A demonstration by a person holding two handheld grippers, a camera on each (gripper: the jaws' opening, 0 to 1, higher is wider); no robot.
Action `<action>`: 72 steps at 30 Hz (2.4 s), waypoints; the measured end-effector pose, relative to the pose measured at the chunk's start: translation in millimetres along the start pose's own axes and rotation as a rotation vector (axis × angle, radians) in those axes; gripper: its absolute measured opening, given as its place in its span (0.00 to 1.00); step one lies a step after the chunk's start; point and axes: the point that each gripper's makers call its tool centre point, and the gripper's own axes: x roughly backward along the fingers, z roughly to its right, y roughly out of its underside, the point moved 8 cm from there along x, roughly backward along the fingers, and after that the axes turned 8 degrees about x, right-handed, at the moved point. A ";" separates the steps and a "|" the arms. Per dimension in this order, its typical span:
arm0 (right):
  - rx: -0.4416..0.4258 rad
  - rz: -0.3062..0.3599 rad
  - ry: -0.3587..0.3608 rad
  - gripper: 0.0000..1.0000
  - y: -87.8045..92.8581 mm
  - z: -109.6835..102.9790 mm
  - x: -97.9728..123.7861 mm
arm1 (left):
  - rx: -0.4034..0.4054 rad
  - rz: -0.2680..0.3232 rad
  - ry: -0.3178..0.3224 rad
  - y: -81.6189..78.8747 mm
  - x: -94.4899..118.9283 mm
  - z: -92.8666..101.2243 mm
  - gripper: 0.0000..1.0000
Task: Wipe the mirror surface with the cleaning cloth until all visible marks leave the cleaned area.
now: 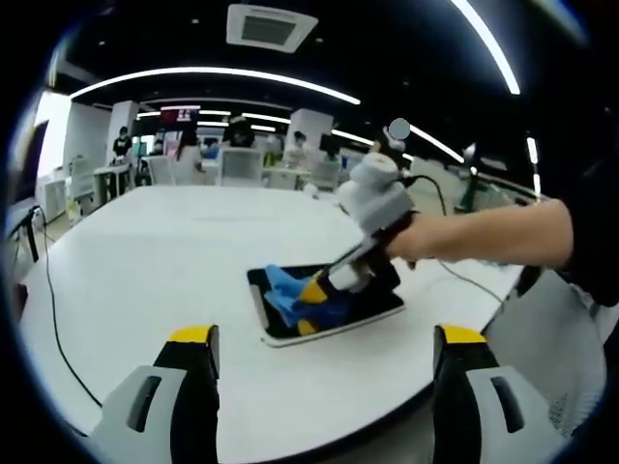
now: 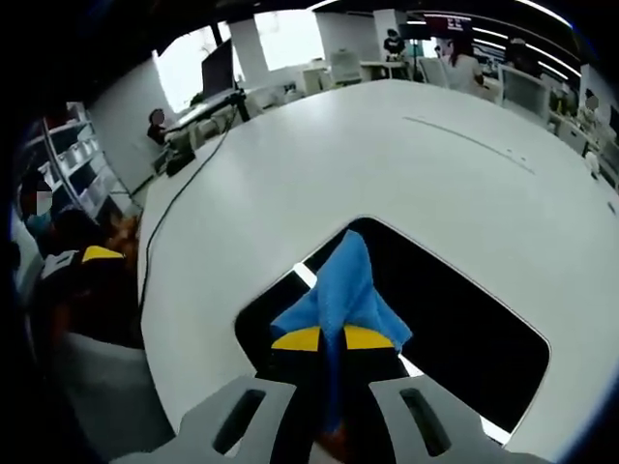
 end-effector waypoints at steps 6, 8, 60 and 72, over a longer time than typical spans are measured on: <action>0.010 -0.003 -0.001 0.01 3.4 -7.8 3.7 | 0.003 0.003 0.000 -0.1 0.1 -0.2 0.92; 0.011 -0.005 -0.003 0.01 4.0 -8.9 4.1 | 0.001 0.003 0.001 -0.3 -0.1 -0.1 0.92; -0.014 0.019 -0.127 0.01 21.0 -20.8 14.5 | 0.004 0.017 -0.017 -0.9 0.8 -1.5 0.92; -0.029 0.019 -0.100 0.01 32.5 -10.9 26.2 | 0.007 0.014 -0.012 -0.5 1.2 -1.0 0.92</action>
